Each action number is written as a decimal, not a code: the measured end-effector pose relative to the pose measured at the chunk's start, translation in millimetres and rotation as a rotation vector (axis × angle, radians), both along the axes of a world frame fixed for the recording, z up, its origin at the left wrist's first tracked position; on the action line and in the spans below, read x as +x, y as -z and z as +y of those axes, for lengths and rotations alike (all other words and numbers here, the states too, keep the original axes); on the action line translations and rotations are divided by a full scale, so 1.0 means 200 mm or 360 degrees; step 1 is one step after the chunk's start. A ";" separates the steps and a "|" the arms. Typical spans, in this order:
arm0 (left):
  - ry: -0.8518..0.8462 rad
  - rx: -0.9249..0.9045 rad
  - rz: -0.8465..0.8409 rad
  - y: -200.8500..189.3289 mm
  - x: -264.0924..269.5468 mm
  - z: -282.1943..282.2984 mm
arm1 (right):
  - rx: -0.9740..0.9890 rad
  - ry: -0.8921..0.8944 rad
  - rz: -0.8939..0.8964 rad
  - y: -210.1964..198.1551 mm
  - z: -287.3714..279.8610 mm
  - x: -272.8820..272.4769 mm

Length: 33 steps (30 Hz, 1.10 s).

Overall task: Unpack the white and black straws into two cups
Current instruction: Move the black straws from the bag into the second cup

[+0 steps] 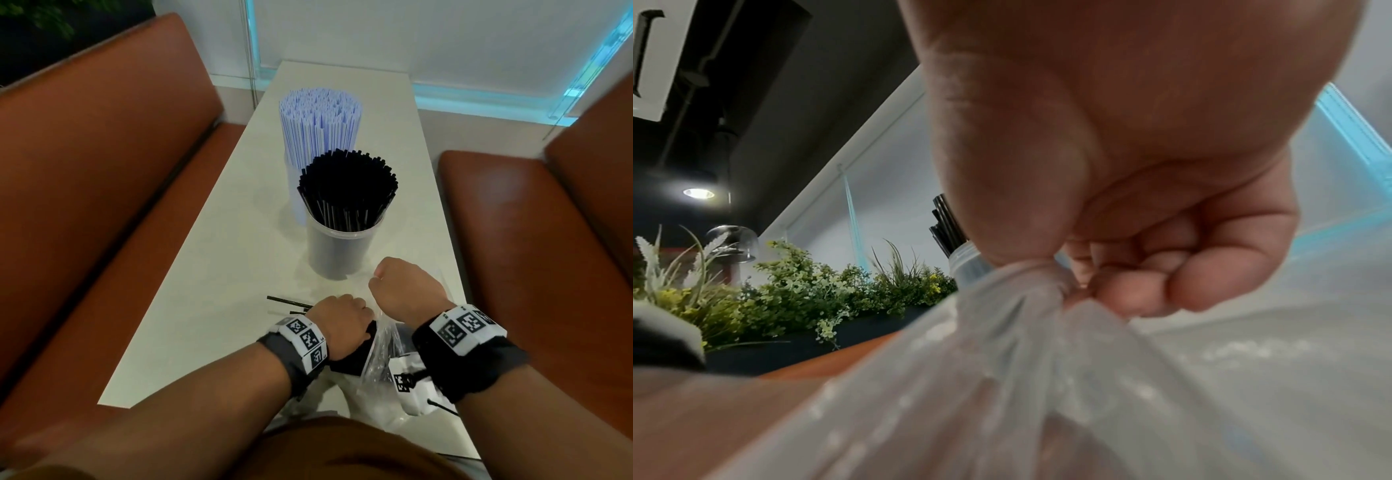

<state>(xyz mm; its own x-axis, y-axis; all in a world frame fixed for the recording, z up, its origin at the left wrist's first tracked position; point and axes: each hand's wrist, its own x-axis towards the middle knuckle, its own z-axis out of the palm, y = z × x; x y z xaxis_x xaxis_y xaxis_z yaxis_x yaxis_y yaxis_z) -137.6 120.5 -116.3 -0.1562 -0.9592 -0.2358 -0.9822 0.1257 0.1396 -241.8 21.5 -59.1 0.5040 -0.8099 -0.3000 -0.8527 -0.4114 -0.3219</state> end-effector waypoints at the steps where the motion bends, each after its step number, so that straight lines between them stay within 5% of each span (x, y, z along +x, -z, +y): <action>1: -0.0007 -0.0013 -0.0001 0.00 0.00 0.00 | -0.0005 0.0007 -0.0012 0.01 0.00 0.00; 7: -0.0061 -0.0091 -0.0138 -0.06 0.07 0.04 | -0.0004 0.0052 -0.0100 0.05 -0.03 -0.03; 20: -0.0652 -0.0091 0.0148 -0.05 0.63 0.39 | -0.0004 0.0022 -0.0343 0.10 -0.05 -0.08; 23: -0.0731 -0.0193 0.0295 -0.05 0.63 0.41 | -0.0155 0.0134 -0.0922 0.04 -0.01 -0.05; 26: -0.0694 -0.0318 0.0404 -0.07 0.55 0.38 | 0.0114 0.0222 -0.1622 -0.04 0.06 0.00; 33: -0.0432 -0.0427 0.0265 -0.18 0.32 0.24 | 0.0457 0.0338 -0.1714 -0.09 0.08 0.06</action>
<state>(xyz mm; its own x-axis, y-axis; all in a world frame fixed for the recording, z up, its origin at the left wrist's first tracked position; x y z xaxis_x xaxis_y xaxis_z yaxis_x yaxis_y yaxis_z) -73.8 168.1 -80.6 0.0961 -0.9947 0.0355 -0.9514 -0.0813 0.2969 -229.0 37.9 -41.3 0.4730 -0.8809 0.0183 -0.1189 -0.0844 -0.9893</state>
